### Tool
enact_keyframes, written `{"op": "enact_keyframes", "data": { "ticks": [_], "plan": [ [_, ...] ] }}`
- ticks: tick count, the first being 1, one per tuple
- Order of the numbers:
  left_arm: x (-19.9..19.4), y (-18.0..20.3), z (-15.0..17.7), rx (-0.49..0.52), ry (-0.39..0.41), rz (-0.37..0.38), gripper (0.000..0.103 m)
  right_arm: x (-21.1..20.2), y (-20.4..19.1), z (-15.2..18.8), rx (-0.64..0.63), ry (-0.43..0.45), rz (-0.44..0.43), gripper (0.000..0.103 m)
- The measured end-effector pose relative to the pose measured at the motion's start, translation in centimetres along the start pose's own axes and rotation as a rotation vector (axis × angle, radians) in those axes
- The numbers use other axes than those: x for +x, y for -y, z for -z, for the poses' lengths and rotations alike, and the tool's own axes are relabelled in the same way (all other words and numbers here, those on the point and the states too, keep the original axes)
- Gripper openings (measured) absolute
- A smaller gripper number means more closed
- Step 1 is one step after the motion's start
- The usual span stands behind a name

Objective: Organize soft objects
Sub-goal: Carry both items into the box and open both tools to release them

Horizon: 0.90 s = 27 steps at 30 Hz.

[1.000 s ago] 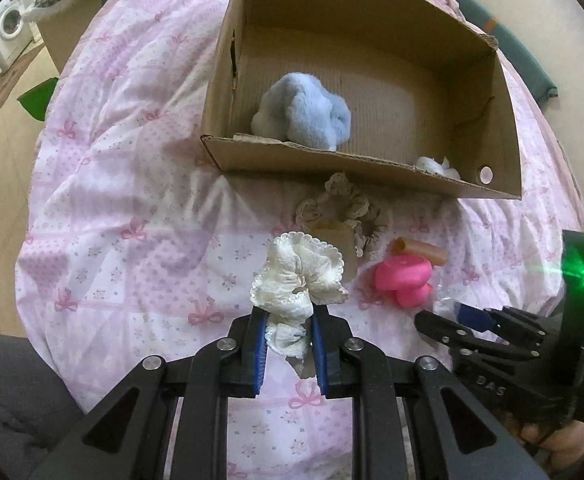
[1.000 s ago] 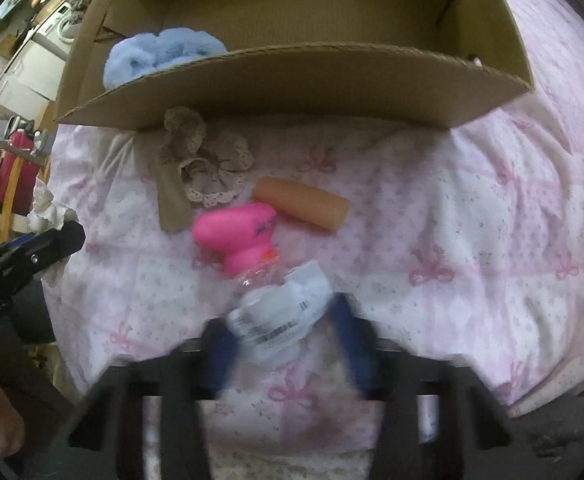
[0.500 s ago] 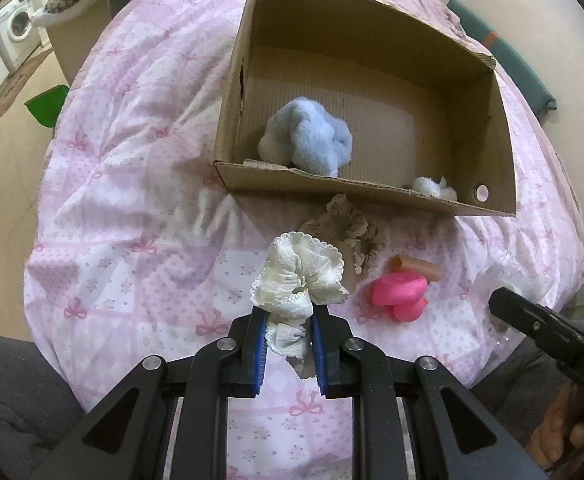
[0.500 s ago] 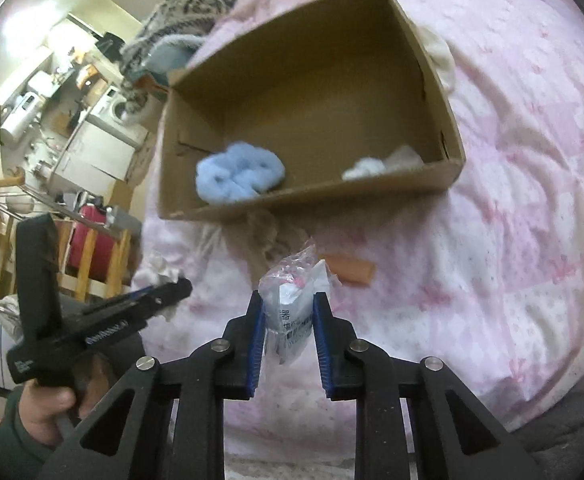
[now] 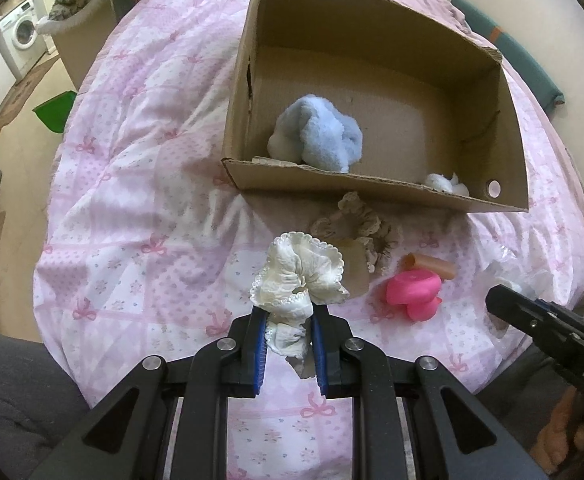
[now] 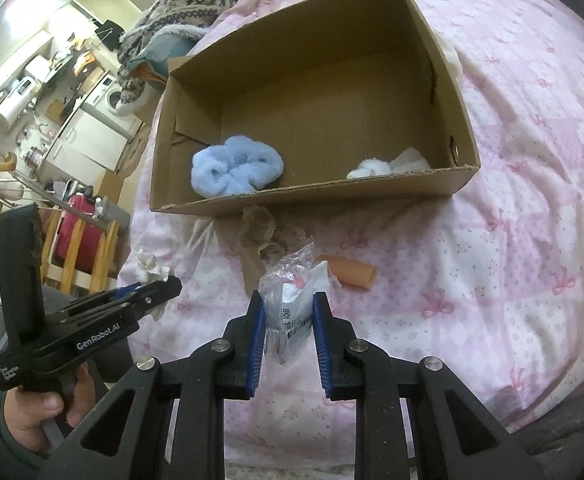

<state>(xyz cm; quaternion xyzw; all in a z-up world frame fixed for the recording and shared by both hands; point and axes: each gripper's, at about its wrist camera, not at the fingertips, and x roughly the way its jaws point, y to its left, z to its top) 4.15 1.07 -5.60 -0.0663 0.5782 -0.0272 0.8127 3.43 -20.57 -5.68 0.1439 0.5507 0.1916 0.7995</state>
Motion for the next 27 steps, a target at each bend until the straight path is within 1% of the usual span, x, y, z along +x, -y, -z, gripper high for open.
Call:
{"op": "enact_keyframes", "data": {
  "ticks": [4,5,6,7,9,12,15,19,24,27],
  "plan": [
    [-0.1,-0.1,-0.1,0.0,0.012,-0.013,0.017,0.0,0.0,-0.1,-0.002,0.001,-0.001,0.024],
    [-0.2,-0.1,-0.1,0.001,0.015,-0.018,0.017,0.0,0.0,-0.1,-0.003,0.001,-0.001,0.017],
    [-0.3,-0.1,-0.1,-0.001,0.021,-0.021,0.017,0.0,0.0,-0.1,-0.005,-0.001,-0.004,0.016],
    [-0.6,-0.2,-0.1,-0.004,0.031,-0.024,0.017,-0.1,-0.1,-0.1,-0.007,0.005,-0.005,0.016],
    [-1.9,-0.2,-0.4,0.002,0.084,-0.032,0.017,-0.6,-0.3,-0.2,-0.014,0.025,-0.008,0.016],
    [-3.2,-0.2,-0.9,-0.003,0.132,-0.025,0.017,-1.2,-0.6,-0.3,-0.019,0.054,-0.022,0.016],
    [-4.3,-0.1,-1.5,-0.002,0.149,-0.006,0.017,-2.2,-0.4,-0.6,0.002,0.08,-0.052,0.016],
    [-5.5,0.5,-2.9,0.013,0.172,0.008,0.017,-4.5,-0.2,-1.7,0.028,0.144,-0.089,0.016],
    [-6.7,1.6,-5.5,0.044,0.211,0.012,0.017,-6.8,-0.1,-4.1,0.033,0.223,-0.091,0.016],
    [-6.9,2.0,-7.1,0.045,0.228,0.018,0.017,-7.5,-0.1,-5.6,0.023,0.255,-0.086,0.016]
  ]
}}
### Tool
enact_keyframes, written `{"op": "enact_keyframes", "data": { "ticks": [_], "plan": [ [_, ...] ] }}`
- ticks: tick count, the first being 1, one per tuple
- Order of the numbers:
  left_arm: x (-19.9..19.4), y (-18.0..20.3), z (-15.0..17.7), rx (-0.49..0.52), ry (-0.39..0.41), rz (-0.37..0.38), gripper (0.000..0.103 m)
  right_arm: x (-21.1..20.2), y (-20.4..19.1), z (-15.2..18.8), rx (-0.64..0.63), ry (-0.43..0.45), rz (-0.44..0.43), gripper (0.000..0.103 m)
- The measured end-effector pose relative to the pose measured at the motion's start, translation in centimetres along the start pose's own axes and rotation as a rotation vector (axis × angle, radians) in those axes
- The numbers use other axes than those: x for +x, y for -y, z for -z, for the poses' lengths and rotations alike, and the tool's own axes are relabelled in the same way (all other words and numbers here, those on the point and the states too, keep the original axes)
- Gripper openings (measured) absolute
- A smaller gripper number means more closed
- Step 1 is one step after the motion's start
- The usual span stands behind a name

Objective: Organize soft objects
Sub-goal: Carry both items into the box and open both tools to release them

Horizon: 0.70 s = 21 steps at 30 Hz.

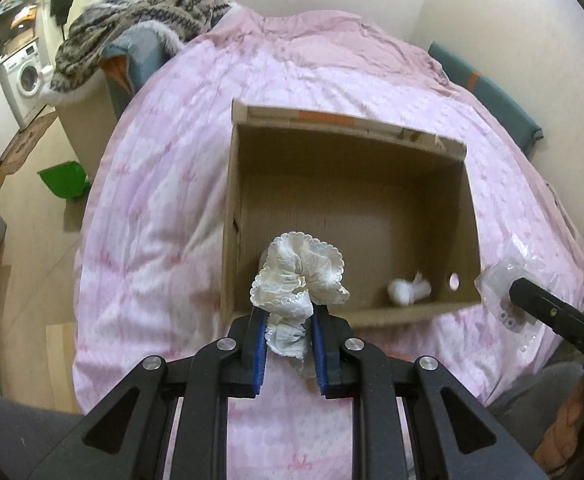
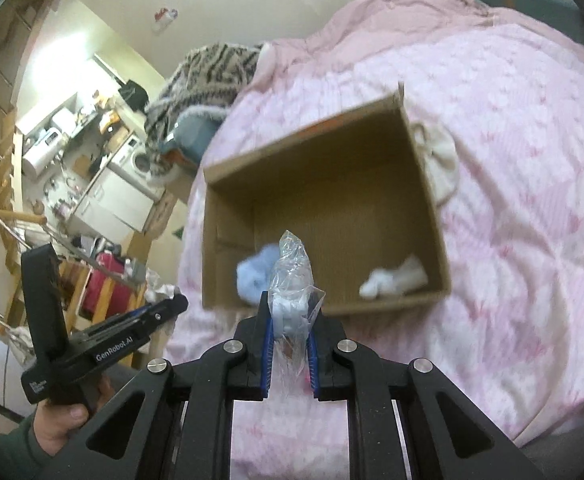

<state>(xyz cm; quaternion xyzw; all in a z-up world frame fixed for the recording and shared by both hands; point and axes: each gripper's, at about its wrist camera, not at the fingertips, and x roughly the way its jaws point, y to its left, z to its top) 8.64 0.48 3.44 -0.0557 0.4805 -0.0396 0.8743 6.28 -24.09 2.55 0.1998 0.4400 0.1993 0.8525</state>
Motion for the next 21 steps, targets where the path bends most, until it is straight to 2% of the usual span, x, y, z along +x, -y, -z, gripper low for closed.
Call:
{"op": "enact_keyframes", "data": {
  "ticks": [9,13,16,21],
  "plan": [
    [3.3,1.7,-3.3,0.024,0.016,-0.001,0.017,2.5,1.5,-3.5,-0.011,0.023,0.045,0.016],
    [5.5,1.9,-2.6,0.015,-0.022,0.037,0.017,4.8,3.4,-2.7,0.035,-0.016,0.062,0.016],
    [6.8,2.3,-1.8,0.041,-0.035,0.035,0.017,6.2,4.3,-2.1,0.071,-0.065,0.078,0.016],
    [9.1,3.3,-0.8,0.103,-0.076,0.022,0.018,8.1,4.3,-1.8,0.051,-0.113,0.109,0.016]
  ]
}}
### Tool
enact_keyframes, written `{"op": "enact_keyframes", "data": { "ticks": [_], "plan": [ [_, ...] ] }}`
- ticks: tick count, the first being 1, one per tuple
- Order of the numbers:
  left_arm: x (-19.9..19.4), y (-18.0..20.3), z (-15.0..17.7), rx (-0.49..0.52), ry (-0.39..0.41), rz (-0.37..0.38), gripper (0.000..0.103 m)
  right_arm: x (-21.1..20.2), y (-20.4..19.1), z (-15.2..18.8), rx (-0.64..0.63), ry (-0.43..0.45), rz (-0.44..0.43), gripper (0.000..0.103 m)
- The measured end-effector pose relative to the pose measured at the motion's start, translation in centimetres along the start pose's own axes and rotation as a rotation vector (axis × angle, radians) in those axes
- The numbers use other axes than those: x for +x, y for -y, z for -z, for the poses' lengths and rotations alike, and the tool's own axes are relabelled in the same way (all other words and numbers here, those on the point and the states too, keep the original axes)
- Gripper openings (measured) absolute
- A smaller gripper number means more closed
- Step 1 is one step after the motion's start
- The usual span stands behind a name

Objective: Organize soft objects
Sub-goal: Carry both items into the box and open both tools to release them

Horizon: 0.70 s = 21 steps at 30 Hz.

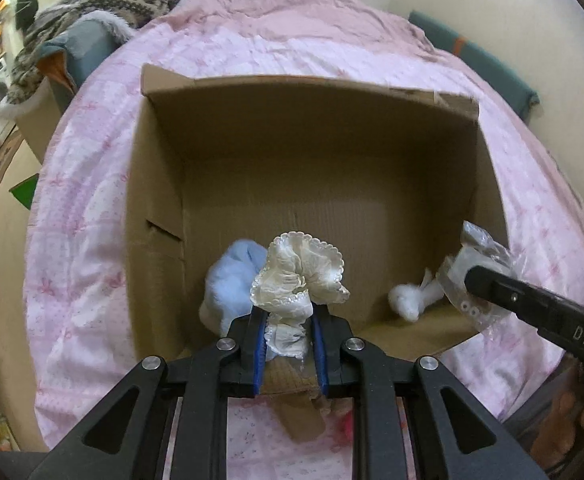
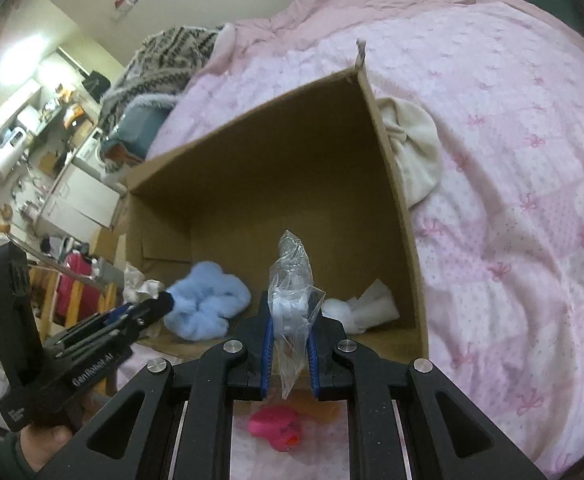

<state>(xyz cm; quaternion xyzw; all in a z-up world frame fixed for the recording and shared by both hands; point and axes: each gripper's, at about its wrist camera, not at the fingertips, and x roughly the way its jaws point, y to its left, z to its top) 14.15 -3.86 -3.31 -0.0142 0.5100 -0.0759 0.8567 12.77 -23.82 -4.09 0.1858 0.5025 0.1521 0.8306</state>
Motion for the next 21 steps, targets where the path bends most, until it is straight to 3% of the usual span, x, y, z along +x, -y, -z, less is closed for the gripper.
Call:
{"op": "enact_keyframes", "data": {
  "ticks": [11,21],
  "plan": [
    [1.3,-0.4,0.3,-0.025,-0.033,0.018,0.018,3.2,-0.3,0.8,-0.002,-0.113,0.028,0.016],
    [1.2,-0.3,0.3,-0.019,-0.025,0.012,0.019,3.3,0.2,0.6,0.022,-0.119,0.016,0.016]
  ]
}}
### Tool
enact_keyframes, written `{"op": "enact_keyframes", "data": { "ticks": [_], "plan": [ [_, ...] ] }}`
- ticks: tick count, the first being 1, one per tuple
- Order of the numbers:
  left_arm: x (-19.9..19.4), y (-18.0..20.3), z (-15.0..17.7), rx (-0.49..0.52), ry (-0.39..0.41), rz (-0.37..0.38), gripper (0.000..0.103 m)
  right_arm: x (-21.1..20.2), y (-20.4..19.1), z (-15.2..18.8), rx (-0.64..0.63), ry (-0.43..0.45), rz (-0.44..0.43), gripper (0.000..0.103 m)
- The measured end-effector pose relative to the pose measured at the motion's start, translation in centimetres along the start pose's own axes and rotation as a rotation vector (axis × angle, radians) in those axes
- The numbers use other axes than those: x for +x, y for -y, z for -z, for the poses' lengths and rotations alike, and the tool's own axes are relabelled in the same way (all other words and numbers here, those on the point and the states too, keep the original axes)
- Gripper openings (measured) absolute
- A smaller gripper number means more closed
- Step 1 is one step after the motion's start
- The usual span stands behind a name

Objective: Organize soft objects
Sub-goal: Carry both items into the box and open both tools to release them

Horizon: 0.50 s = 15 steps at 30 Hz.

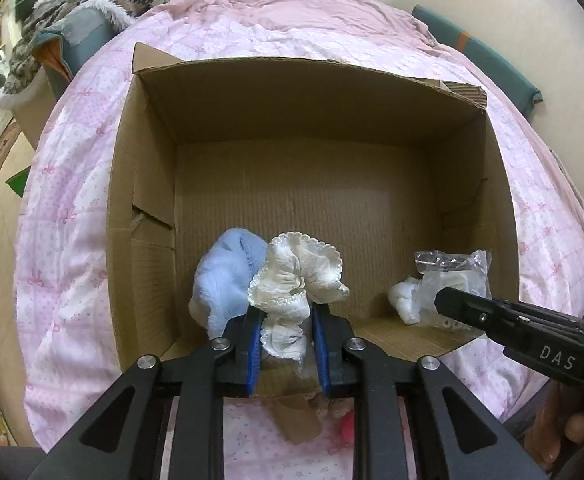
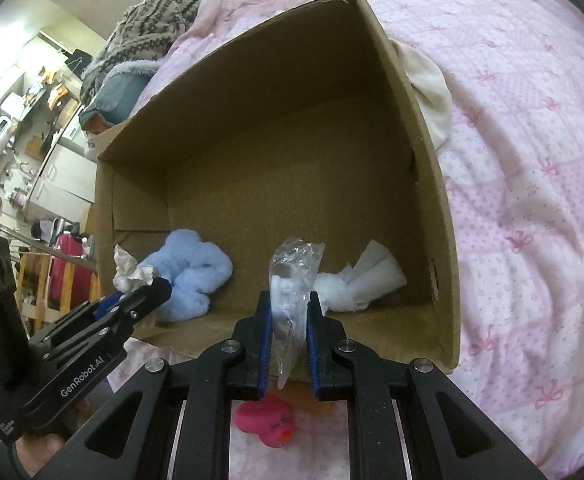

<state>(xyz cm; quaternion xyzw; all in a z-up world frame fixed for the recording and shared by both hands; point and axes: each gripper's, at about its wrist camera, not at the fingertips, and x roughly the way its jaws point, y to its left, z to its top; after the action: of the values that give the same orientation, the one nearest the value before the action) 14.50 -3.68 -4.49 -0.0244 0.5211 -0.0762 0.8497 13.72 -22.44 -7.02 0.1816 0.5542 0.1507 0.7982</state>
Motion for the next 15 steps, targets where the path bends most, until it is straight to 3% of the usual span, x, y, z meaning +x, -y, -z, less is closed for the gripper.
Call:
{"op": "enact_keyframes", "data": {
  "ticks": [7,15],
  "plan": [
    [-0.5,0.4,0.3,0.012,0.022,-0.04,0.028,-0.1,0.1,0.1,-0.002,-0.002,-0.036,0.016],
    [-1.5,0.9,0.2,0.047,0.062,-0.061,0.059,-1.4,0.1,-0.3,0.014,0.055,-0.087,0.021]
  ]
}}
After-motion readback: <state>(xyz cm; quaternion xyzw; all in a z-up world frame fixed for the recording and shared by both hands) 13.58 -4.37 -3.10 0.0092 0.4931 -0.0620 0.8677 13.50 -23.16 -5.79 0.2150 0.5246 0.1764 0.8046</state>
